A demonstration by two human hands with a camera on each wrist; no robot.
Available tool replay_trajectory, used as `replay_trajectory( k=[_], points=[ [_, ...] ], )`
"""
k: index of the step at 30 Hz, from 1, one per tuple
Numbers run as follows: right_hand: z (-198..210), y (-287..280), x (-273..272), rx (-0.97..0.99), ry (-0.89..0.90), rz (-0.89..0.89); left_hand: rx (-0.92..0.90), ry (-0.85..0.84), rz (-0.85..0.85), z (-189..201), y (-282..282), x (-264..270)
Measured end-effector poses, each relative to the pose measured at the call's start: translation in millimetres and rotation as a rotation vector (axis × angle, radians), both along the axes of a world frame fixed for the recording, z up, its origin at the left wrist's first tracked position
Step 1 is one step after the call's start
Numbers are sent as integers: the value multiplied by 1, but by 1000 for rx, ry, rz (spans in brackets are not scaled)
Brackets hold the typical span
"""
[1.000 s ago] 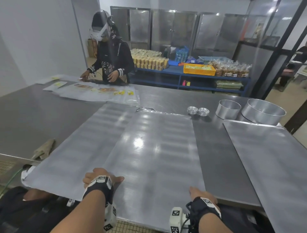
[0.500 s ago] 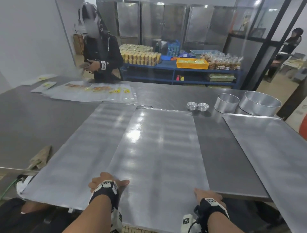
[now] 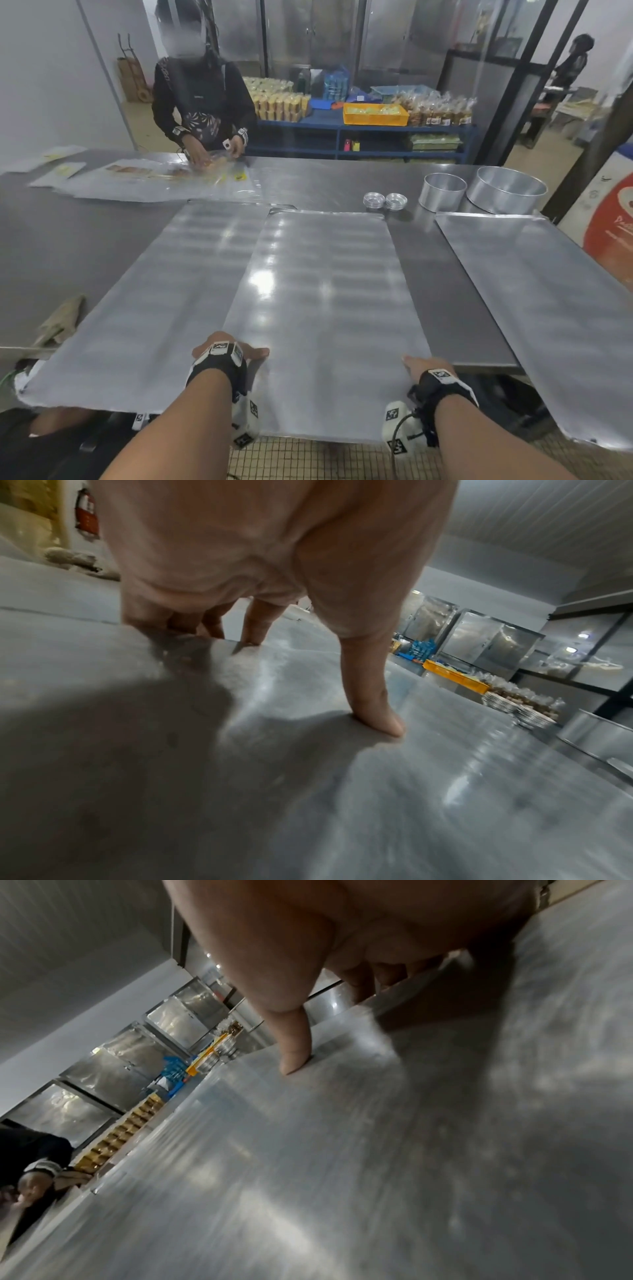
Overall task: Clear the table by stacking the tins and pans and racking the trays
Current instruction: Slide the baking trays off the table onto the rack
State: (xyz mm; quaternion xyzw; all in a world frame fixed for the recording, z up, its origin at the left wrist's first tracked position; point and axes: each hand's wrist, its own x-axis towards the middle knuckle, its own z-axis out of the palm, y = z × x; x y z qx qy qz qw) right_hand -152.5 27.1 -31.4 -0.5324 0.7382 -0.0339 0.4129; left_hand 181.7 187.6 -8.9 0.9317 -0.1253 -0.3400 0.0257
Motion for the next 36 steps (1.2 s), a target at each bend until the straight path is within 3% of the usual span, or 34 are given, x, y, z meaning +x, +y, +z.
replay_trajectory(
  k=[13,17,22,24,26,31,34,36],
  points=[
    [25,-37,-110,25,-21,-91,-41,-13,-72,1,-38,-107],
    [20,-35,-131,71,54,-33,26,-4,-65,-33,-40,-121],
    [2,-33,-141,93,69,-45,90,-45,-148,-108,-34,-115],
    [0,-29,-143,85,67,-80,87,-58,-214,-95,-27,-130],
    [5,-22,-146,74,73,-79,96,-52,-270,-55,-16,-148],
    [19,-21,-153,191,28,18,58,49,-249,0,8,-167],
    [9,-31,-153,101,13,21,-173,141,-9,16,10,-174],
    [-4,-36,-148,54,33,46,-235,81,17,23,7,-178]
  ],
)
